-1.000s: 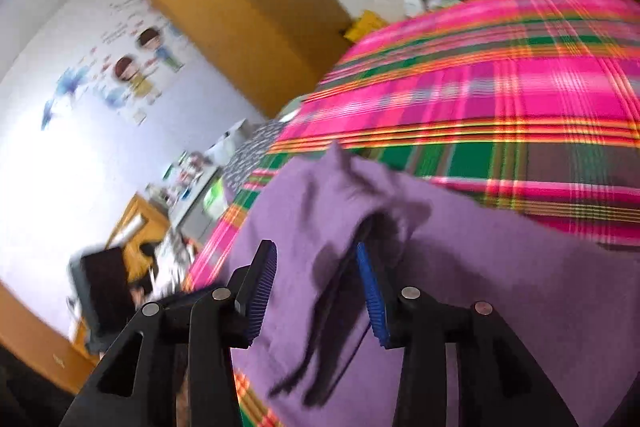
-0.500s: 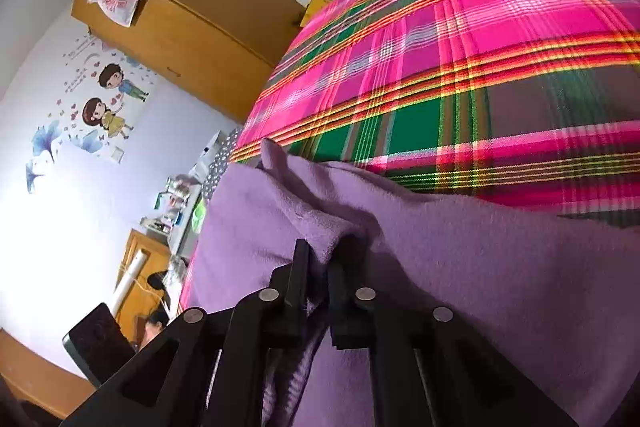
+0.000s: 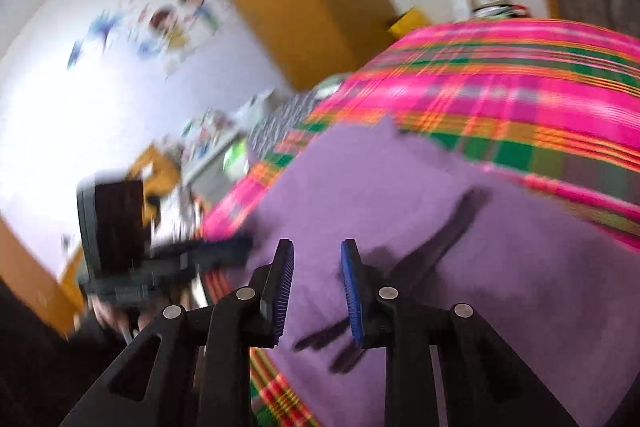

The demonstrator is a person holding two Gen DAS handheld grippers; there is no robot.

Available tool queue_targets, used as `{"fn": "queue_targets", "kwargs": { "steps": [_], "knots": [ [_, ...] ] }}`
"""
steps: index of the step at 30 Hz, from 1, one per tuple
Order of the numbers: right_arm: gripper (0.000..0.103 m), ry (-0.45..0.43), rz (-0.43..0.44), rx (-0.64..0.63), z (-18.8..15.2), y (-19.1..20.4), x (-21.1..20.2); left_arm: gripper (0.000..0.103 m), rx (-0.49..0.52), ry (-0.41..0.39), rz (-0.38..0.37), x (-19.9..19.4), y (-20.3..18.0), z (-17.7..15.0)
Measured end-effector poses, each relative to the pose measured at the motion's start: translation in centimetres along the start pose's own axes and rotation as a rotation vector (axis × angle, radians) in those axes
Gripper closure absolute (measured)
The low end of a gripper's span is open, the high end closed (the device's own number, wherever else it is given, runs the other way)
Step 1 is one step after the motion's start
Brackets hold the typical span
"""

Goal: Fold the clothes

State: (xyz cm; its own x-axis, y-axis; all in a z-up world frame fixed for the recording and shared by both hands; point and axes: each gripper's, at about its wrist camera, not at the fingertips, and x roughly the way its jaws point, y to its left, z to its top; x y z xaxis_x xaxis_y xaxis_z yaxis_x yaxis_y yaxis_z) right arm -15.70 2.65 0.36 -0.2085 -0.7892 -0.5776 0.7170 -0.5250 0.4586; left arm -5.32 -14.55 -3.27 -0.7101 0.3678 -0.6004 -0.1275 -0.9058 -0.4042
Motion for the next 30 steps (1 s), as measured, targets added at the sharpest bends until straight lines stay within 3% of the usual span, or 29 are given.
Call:
{"fn": "queue_targets", "kwargs": {
  "steps": [3, 7, 12, 15, 19, 24, 30],
  "knots": [
    [0.08, 0.061, -0.035, -0.091, -1.7, 0.7, 0.7, 0.064, -0.011, -0.002, 0.011, -0.5, 0.5, -0.4],
    [0.081, 0.069, -0.083, -0.179, -2.7, 1.3, 0.2, 0.064, 0.002, 0.041, 0.008, -0.1, 0.2, -1.7],
    [0.081, 0.072, -0.162, -0.268, -2.8, 2.9, 0.5, 0.064, 0.019, 0.034, 0.005, -0.6, -0.3, -2.1],
    [0.079, 0.033, -0.155, -0.204, -1.6, 2.4, -0.4, 0.064, 0.031, 0.023, -0.002, -1.0, -0.4, -2.1],
    [0.076, -0.048, -0.227, -0.154, 0.0, 1.7, -0.9, 0.064, 0.029, 0.056, -0.009, -0.1, -0.2, -2.7],
    [0.076, -0.057, -0.259, -0.116, 1.4, 1.0, 0.2, 0.064, 0.035, 0.05, -0.016, -0.3, -0.4, -2.5],
    [0.076, -0.083, -0.251, 0.022, 4.2, -1.2, 0.7, 0.064, 0.069, 0.001, -0.007, -0.8, -0.6, 0.1]
  ]
}}
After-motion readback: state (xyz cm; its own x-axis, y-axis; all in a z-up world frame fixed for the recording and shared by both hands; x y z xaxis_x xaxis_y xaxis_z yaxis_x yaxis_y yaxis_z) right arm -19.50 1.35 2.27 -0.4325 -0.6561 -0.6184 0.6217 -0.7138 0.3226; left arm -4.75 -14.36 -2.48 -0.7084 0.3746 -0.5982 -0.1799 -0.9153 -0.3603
